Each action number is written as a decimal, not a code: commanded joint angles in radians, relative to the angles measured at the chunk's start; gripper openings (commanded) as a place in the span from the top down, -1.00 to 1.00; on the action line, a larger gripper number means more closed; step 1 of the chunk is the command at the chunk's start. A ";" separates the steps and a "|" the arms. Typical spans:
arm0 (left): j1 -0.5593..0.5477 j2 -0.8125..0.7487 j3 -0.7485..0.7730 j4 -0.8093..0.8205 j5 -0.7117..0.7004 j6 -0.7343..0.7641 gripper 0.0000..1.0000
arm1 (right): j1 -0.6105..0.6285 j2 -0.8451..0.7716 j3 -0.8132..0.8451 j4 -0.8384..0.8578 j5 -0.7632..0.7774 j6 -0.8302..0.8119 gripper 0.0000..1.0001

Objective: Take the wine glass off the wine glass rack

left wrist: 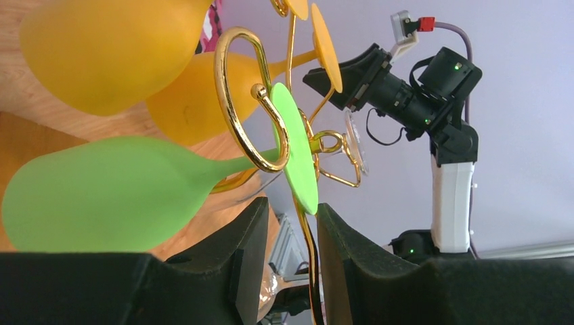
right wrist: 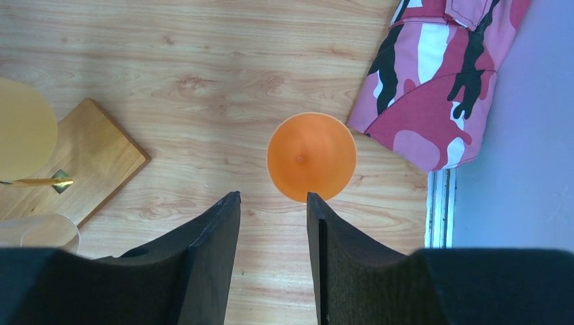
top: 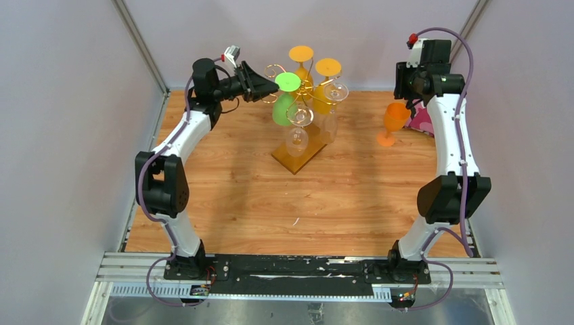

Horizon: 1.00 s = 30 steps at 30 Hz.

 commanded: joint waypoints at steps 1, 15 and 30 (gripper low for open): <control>-0.011 0.018 0.046 0.016 -0.001 -0.002 0.24 | -0.009 -0.038 -0.015 0.022 -0.014 0.002 0.09; -0.023 0.048 0.110 0.016 -0.008 -0.026 0.23 | -0.016 -0.051 -0.036 0.057 -0.025 -0.001 0.11; -0.030 0.038 0.063 0.016 -0.007 -0.016 0.42 | -0.030 -0.066 -0.079 0.099 -0.055 0.008 0.14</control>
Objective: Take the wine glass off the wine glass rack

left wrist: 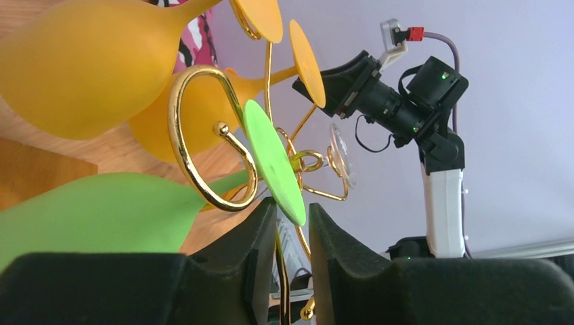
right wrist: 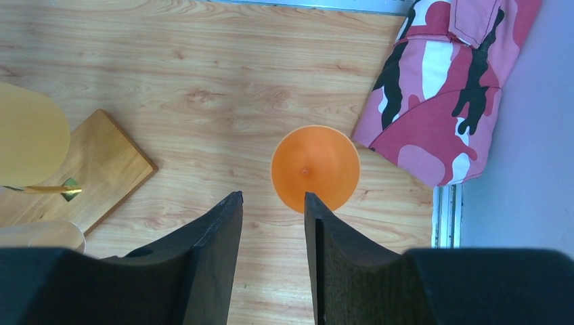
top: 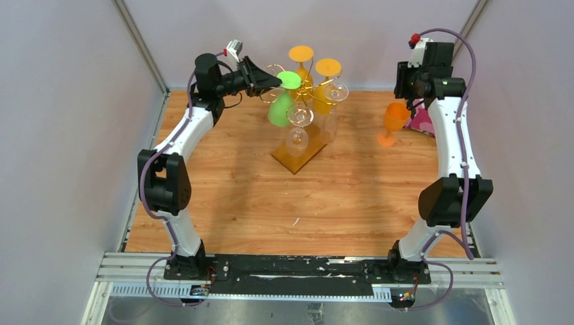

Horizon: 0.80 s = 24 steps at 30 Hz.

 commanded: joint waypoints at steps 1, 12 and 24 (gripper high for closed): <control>-0.007 0.002 -0.019 0.016 0.007 0.007 0.47 | -0.018 -0.039 -0.022 0.025 -0.016 0.007 0.14; -0.007 -0.014 -0.058 0.016 0.007 0.003 0.69 | -0.021 -0.058 -0.046 0.052 -0.031 0.018 0.14; -0.001 -0.051 -0.039 0.017 0.019 -0.062 0.70 | -0.021 -0.060 -0.058 0.063 -0.064 0.026 0.14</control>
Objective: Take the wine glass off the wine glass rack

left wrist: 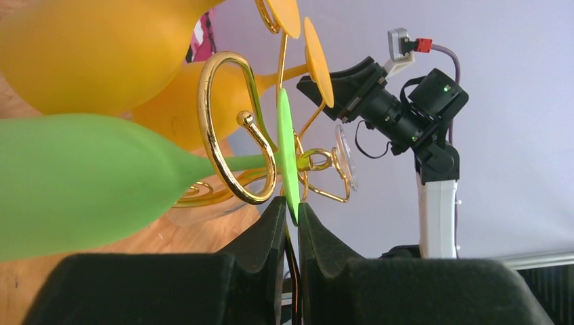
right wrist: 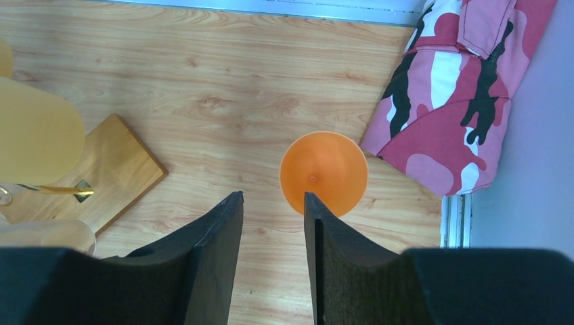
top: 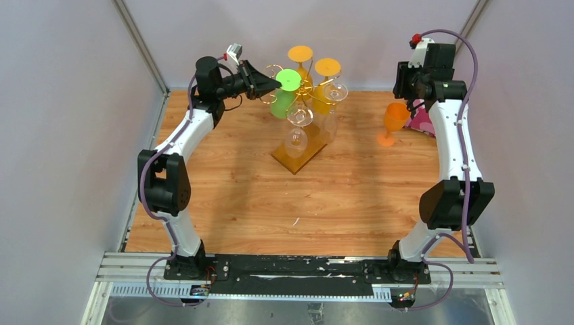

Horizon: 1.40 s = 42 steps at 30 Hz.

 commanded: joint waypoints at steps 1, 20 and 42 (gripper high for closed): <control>0.002 -0.043 0.010 0.003 0.030 -0.026 0.69 | -0.016 -0.031 -0.014 0.014 -0.032 0.020 0.14; 0.055 -0.101 0.016 0.003 0.020 -0.053 0.61 | -0.016 -0.046 -0.019 0.035 -0.079 0.031 0.15; 0.171 -0.243 -0.183 0.002 0.004 -0.020 0.92 | -0.016 -0.057 -0.032 0.046 -0.110 0.051 0.11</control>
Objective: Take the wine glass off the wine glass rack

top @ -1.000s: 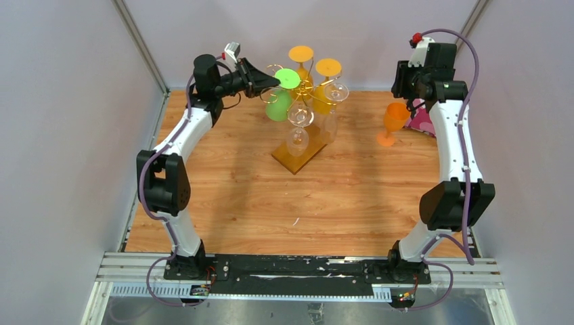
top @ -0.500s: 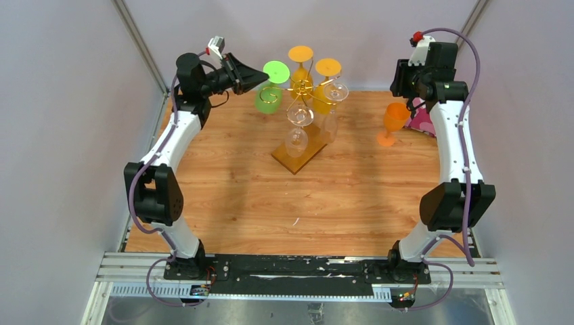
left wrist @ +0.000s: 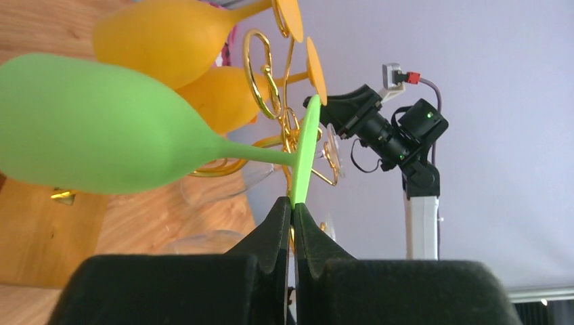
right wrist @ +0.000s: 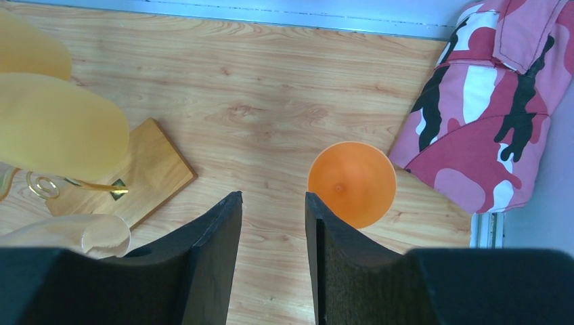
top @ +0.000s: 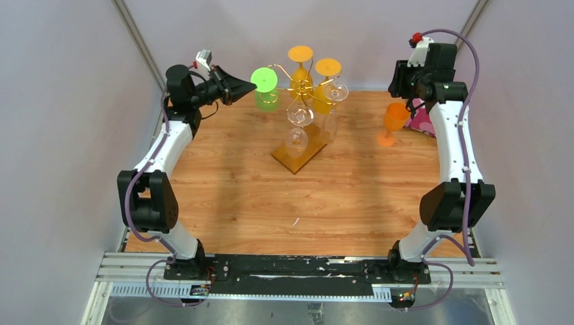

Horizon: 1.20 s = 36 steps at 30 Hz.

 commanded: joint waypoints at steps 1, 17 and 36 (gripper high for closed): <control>0.046 -0.057 -0.005 0.021 0.008 0.017 0.93 | -0.015 -0.042 -0.016 0.016 -0.025 0.020 0.11; 0.140 -0.166 0.015 -0.029 -0.036 0.033 1.00 | -0.014 -0.059 -0.031 0.030 -0.052 0.027 0.12; 0.016 -0.337 0.302 0.039 0.010 0.188 1.00 | -0.012 -0.289 -0.237 0.296 -0.225 0.133 0.12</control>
